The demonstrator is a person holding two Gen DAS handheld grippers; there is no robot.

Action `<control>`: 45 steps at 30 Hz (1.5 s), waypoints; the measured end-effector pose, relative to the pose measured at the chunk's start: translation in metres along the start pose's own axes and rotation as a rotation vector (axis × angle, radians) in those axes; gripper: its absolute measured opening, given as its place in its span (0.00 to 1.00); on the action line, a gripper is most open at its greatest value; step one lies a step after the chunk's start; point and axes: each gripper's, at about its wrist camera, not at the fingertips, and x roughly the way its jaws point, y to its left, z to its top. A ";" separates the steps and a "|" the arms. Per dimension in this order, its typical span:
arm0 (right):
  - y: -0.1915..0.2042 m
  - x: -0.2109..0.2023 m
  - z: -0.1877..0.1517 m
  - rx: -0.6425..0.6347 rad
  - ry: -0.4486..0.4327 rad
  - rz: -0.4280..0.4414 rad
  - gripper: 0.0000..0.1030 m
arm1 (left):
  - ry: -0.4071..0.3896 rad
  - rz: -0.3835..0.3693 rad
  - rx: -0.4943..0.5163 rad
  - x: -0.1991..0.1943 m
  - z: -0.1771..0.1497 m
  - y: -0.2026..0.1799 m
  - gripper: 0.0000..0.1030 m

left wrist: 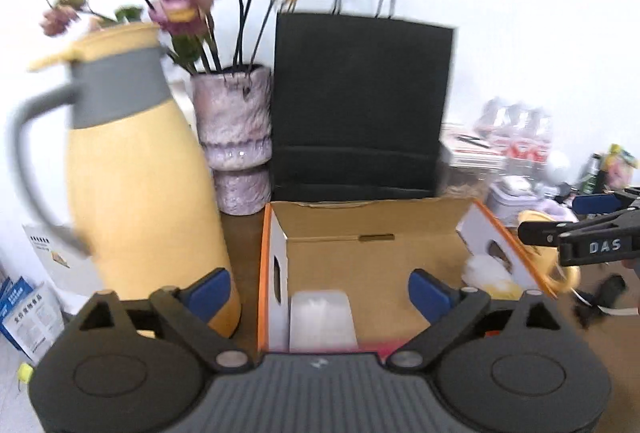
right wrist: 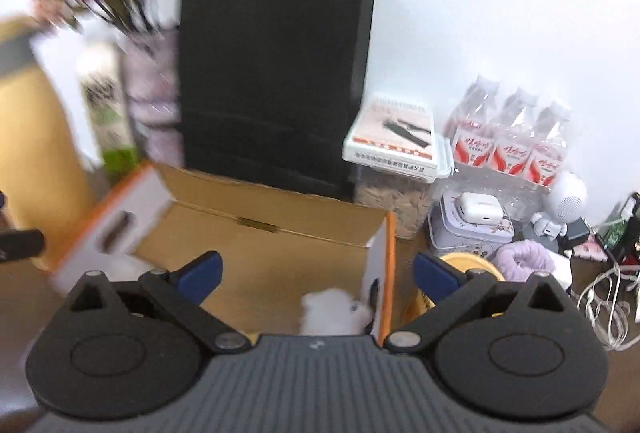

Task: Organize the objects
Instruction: 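Withdraw both open tools from the cardboard box back over the table, then grasp a small white cap with left tool while right tool grasps a ridged white cap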

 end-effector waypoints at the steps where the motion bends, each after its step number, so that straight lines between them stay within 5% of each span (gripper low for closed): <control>1: 0.003 -0.018 -0.009 0.004 -0.024 0.016 1.00 | -0.014 -0.010 0.002 -0.017 -0.011 -0.001 0.94; 9: 0.032 -0.151 -0.126 0.114 -0.140 0.114 1.00 | -0.024 -0.027 -0.019 -0.113 -0.116 -0.015 0.98; 14: 0.043 -0.204 -0.195 0.195 -0.114 0.077 1.00 | 0.028 -0.001 0.022 -0.145 -0.177 -0.028 0.98; 22: 0.060 -0.259 -0.254 0.169 -0.096 0.056 1.00 | 0.077 -0.028 -0.005 -0.166 -0.222 -0.034 0.97; 30: 0.058 -0.230 -0.243 0.177 -0.111 0.014 1.00 | 0.014 -0.004 0.007 -0.141 -0.208 -0.028 0.91; 34: 0.062 -0.193 -0.219 0.154 -0.132 0.064 0.97 | 0.003 -0.003 -0.004 -0.099 -0.181 -0.013 0.75; 39: 0.069 -0.133 -0.180 0.138 -0.124 0.129 0.83 | -0.036 -0.025 0.024 -0.042 -0.144 -0.005 0.74; 43: 0.073 -0.077 -0.154 0.171 -0.096 0.203 0.73 | -0.010 -0.057 0.064 -0.004 -0.135 -0.003 0.54; 45: 0.077 -0.049 -0.148 0.173 -0.050 0.224 0.60 | 0.020 -0.100 0.062 0.010 -0.135 0.000 0.43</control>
